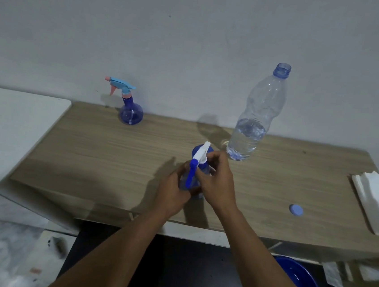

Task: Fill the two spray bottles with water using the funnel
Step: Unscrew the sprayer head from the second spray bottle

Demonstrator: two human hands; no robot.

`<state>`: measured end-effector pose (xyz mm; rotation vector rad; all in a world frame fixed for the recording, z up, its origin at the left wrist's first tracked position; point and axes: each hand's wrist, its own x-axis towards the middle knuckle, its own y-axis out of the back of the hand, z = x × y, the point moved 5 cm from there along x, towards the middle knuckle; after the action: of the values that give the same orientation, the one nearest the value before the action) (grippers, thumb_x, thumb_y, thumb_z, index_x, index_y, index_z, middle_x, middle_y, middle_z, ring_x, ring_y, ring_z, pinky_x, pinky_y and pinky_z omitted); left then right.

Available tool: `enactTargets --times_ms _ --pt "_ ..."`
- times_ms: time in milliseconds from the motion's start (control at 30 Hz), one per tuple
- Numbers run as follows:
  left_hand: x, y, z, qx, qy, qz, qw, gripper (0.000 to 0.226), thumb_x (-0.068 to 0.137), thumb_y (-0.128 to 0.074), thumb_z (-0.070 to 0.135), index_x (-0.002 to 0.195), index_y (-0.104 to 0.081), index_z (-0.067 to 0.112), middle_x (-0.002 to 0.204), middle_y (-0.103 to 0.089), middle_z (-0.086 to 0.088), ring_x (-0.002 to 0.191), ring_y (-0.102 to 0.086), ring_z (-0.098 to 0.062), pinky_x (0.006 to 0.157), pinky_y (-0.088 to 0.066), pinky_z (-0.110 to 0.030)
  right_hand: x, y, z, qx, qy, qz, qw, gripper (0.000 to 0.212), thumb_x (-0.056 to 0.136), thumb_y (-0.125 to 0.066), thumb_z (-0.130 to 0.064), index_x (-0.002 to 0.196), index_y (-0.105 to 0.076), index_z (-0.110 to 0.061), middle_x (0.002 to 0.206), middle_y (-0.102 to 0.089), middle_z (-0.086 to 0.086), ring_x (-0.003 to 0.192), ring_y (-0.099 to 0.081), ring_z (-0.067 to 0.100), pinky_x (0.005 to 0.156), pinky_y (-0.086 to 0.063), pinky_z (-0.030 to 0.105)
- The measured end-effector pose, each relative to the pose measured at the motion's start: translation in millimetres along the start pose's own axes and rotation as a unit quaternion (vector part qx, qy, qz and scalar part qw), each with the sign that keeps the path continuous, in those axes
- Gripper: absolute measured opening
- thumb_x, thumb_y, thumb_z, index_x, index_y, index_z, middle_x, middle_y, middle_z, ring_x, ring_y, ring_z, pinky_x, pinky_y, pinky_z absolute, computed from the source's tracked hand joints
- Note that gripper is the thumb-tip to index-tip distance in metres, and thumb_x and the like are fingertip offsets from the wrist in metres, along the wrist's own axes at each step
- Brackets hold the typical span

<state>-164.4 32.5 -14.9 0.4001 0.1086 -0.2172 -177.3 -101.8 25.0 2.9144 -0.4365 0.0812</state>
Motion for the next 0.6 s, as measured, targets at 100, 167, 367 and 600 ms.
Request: enactTargets --times_ms 100,167,367,600 --pt "-0.7 1.3 5.0 -0.005 -0.021 -0.006 1.0 0.047 0.088 -0.073 0.013 0.13 -0.059 0.029 0.105 -0.072 0.009 0.085 -0.066 -0.001 0.066 -0.045 -0.002 3.2 0.1 -0.2 -0.017 0.019 -0.034 0.999 0.022 0.09 -0.072 -0.012 0.107 -0.062 -0.02 0.101 -0.07 -0.011 0.096 -0.067 0.006 0.086 -0.055 0.03" --pt "-2.4 2.6 10.1 -0.001 -0.03 -0.011 1.0 0.05 0.091 -0.069 0.01 0.134 -0.055 0.031 0.104 -0.066 0.016 0.086 -0.061 0.007 0.069 -0.042 0.002 2.0 1.3 -1.5 -0.007 0.03 -0.06 0.998 0.027 0.092 -0.068 -0.008 0.116 -0.066 -0.019 0.104 -0.072 -0.008 0.098 -0.068 0.009 0.087 -0.056 0.028" --pt "-2.3 3.4 9.9 0.003 -0.024 -0.005 1.0 0.044 0.087 -0.07 0.005 0.126 -0.062 0.025 0.086 -0.07 0.011 0.068 -0.063 0.008 0.058 -0.043 -0.004 3.8 -1.0 -0.3 -0.002 0.013 -0.008 1.0 0.033 0.085 -0.078 -0.013 0.109 -0.056 -0.016 0.102 -0.068 -0.012 0.095 -0.064 0.002 0.083 -0.054 0.023" --pt "-1.9 3.9 11.5 0.001 -0.024 -0.011 1.0 0.047 0.087 -0.074 0.008 0.127 -0.06 0.026 0.099 -0.071 0.012 0.076 -0.061 0.019 0.063 -0.044 -0.001 -1.6 -1.7 -1.0 0.001 0.03 -0.027 0.999 0.036 0.089 -0.074 -0.015 0.12 -0.059 -0.023 0.11 -0.068 -0.013 0.101 -0.065 0.0 0.083 -0.05 0.012"
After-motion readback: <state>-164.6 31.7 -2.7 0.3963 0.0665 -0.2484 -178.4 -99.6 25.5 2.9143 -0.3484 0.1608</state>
